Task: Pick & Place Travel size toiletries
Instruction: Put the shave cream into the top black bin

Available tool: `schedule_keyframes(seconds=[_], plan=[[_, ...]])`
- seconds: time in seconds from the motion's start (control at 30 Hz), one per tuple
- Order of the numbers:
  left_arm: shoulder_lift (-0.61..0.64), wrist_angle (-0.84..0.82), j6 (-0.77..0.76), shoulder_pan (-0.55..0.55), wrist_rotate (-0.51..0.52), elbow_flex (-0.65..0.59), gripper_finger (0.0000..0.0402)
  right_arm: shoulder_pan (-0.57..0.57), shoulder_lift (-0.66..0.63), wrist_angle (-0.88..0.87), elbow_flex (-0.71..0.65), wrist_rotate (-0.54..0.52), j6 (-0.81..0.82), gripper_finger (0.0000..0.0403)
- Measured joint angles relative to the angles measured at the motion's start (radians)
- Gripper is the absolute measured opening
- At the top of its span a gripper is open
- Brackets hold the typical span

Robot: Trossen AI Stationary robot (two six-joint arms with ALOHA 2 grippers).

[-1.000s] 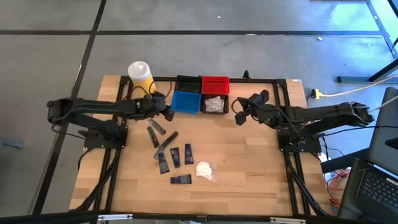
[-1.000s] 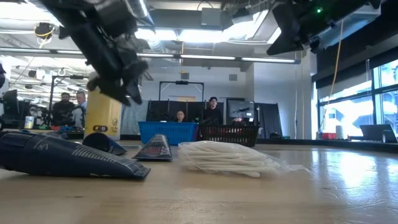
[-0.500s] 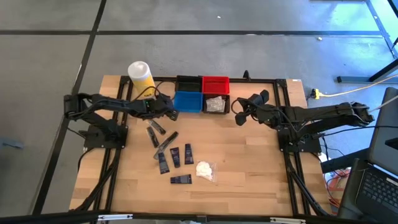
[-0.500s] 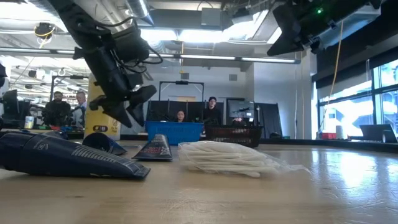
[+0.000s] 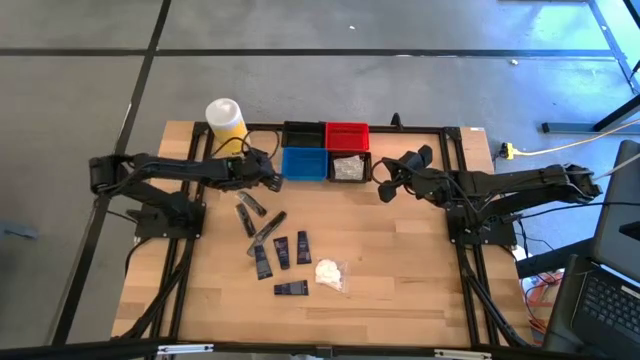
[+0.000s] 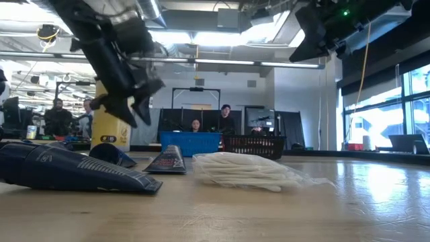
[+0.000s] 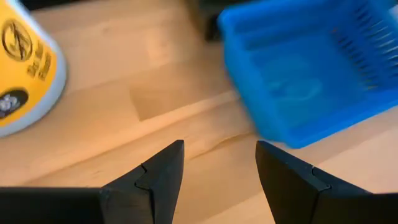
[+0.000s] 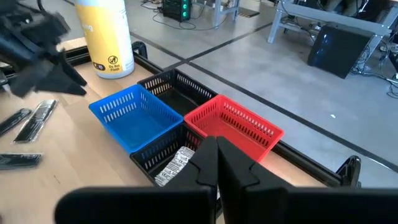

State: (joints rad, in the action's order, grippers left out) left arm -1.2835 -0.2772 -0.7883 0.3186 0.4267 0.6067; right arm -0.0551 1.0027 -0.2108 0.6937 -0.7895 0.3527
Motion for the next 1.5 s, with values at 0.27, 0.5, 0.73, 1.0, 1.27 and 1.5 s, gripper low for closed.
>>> schedule_keyframes(seconds=[0.27, 0.5, 0.73, 1.0, 1.27, 1.5], plan=[[0.205, 0.163, 0.122, -0.155, -0.037, 0.0, 0.0196, 0.0, 0.0, 0.0, 0.0, 0.02, 0.002, 0.0], [0.344, 0.392, 0.428, -0.345, -0.126, 0.0, 0.0196, -0.001, 0.0, 0.001, 0.0, 0.023, 0.003, 0.0], [0.439, 0.467, 0.633, -0.49, -0.294, 0.0, 0.0196, -0.002, 0.0, 0.001, 0.0, 0.024, 0.006, 0.0], [0.498, 0.452, 0.73, -0.57, -0.324, 0.0, 0.0196, -0.002, 0.0, 0.001, 0.0, 0.049, 0.006, 0.0], [0.552, 0.352, 0.739, -0.572, -0.18, 0.0, 0.0196, -0.037, 0.0, 0.079, 0.0, 0.096, -0.033, 0.0], [0.591, 0.255, 0.708, -0.572, -0.097, 0.0, 0.0196, -0.084, 0.0, 0.151, 0.0, 0.103, -0.058, 0.0]])
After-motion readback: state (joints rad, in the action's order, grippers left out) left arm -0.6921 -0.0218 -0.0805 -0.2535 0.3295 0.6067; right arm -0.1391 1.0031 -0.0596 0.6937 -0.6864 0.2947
